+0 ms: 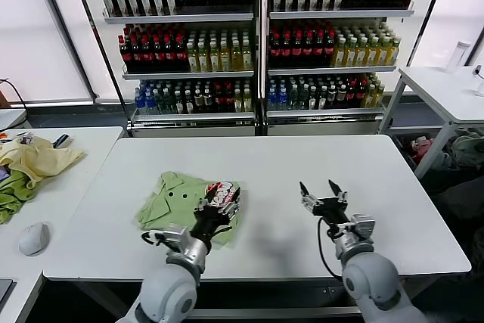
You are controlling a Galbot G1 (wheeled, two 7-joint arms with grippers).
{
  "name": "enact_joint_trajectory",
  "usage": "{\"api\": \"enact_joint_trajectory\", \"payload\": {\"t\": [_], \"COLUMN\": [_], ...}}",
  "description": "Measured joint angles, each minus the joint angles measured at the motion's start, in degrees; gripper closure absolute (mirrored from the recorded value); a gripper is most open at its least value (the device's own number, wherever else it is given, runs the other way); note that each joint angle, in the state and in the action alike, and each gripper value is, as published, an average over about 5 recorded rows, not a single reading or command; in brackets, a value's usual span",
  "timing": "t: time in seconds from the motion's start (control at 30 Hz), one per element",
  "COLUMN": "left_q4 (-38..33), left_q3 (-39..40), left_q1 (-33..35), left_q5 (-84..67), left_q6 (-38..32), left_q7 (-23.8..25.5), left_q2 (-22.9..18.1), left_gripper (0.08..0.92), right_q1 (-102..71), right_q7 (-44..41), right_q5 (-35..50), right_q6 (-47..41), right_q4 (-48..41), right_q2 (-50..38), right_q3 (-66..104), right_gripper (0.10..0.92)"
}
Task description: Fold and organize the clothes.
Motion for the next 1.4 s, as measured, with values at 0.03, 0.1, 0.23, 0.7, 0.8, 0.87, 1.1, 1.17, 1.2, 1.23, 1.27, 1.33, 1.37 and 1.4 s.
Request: {"api": "enact_joint_trajectory", "payload": {"t": [0.03,0.1,0.23,0.7,0.8,0.87,1.1,1.17,1.2,1.23,1.27,1.33,1.37,1.4], "left_q4": [-0.6,-1.5,-2.7,-5.3,-5.4,-5.4,-5.5,-5.5,-5.4,-5.4,-5.3,-5.2,-5.1,-5.0], "left_q3": [-1.4,-4.1,-9.6,-19.6,-20.4,-20.8,-21.4,-21.4,-21.4,-21.4,-21.4,-21.4,-21.4,-21.3], "left_q1": [0.9,2.7,6.3,14.0,14.7,15.0,15.3,15.4,15.4,15.4,15.4,15.4,15.3,15.3], "left_q5": [-0.6,-1.6,-2.9,-3.8,-3.8,-3.9,-4.0,-4.0,-4.0,-4.0,-4.1,-4.0,-4.0,-4.0], "left_q6": [-0.4,-1.1,-2.4,-5.0,-5.3,-5.5,-5.6,-5.7,-5.7,-5.7,-5.8,-5.8,-5.8,-5.8], "left_q7": [-0.1,-0.3,-0.8,-1.5,-1.5,-1.6,-1.7,-1.7,-1.7,-1.7,-1.7,-1.7,-1.7,-1.7], "left_q2": [0.4,1.0,1.7,2.1,2.2,2.2,2.5,2.6,2.6,2.6,2.6,2.5,2.5,2.5], "left_gripper": [0.257,0.211,0.18,0.177,0.177,0.177,0.177,0.177,0.177,0.177,0.177,0.177,0.177,0.177], "right_q1": [0.7,2.4,5.8,14.0,14.7,15.2,16.7,17.1,17.4,17.6,17.8,18.4,18.7,19.0], "right_q7": [0.7,2.1,5.0,11.6,12.2,12.4,12.3,12.0,11.8,11.6,11.4,10.8,10.5,10.2], "right_q5": [0.2,0.6,1.9,5.5,6.1,6.4,6.2,5.9,5.7,5.5,5.2,4.6,4.3,4.0], "right_q6": [0.0,-0.2,-0.3,-0.8,-0.6,-0.5,-0.5,-0.7,-0.8,-0.8,-0.9,-1.0,-1.1,-1.1], "right_q4": [-0.6,-2.1,-5.5,-17.5,-18.8,-19.6,-21.3,-21.8,-22.1,-22.3,-22.6,-23.2,-23.4,-23.7], "right_q2": [0.6,1.9,4.8,12.5,12.9,13.1,13.0,12.7,12.6,12.4,12.2,11.7,11.4,11.1], "right_q3": [-1.5,-4.4,-10.0,-21.9,-22.9,-23.4,-24.4,-24.5,-24.6,-24.6,-24.5,-24.4,-24.3,-24.2], "right_gripper": [0.203,0.203,0.203,0.227,0.301,0.353,0.56,0.612,0.646,0.681,0.707,0.776,0.802,0.824]}}
